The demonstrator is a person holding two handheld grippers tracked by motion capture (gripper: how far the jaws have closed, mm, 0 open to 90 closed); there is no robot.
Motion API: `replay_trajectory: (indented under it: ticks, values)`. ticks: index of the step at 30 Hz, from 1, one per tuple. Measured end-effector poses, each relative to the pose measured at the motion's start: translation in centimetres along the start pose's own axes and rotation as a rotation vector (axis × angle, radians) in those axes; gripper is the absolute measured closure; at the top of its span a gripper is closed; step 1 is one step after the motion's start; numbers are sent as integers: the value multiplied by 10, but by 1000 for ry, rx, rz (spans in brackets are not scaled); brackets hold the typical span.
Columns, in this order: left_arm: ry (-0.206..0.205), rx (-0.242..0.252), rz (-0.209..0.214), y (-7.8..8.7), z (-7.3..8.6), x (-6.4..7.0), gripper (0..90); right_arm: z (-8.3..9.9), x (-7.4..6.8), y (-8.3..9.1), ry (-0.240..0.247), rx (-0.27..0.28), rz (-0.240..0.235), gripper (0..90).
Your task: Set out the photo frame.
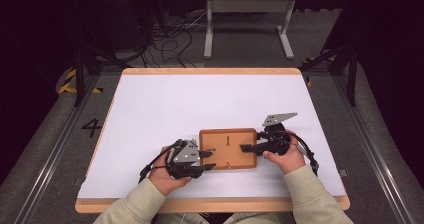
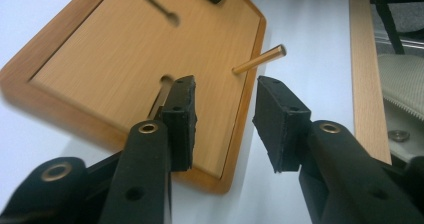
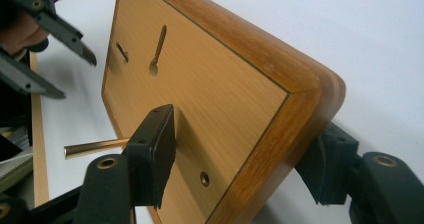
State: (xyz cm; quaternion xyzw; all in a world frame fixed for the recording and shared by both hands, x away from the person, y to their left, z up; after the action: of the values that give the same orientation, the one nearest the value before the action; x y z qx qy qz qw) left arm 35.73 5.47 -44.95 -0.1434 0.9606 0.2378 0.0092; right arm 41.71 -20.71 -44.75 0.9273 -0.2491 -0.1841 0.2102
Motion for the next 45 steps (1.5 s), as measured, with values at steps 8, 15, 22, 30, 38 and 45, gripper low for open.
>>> replay_trajectory:
  ticks: [8,15,22,30,38,45]
  values:
    - [64,38,-18,17,8,-11,595,-1,-9,6,91,-18,18,399]
    - [103,79,-32,28,10,-20,601,-2,-21,15,223,-53,46,426]
    - [143,112,-44,41,15,-29,591,0,-31,22,326,-72,63,463]
    - [166,115,-63,45,19,-35,571,3,-41,30,407,-90,79,510]
    - [185,94,-119,42,29,-43,543,7,-51,37,436,-107,75,566]
    - [220,93,-155,43,35,-50,531,11,-62,42,449,-145,60,606]
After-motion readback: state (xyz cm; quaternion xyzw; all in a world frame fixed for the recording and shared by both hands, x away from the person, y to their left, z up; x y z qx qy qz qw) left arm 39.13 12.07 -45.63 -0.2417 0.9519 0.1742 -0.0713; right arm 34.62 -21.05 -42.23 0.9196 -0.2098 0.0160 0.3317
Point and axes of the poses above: each handheld gripper's, and its own axes: y roughly backward along the jaws, z roughly out of its underside, x roughly to its right, the point moved 4 cm from there along -y, roughly forward along the jaws, and after that the axes turned 9 degrees about x, right-handed, at the moved point
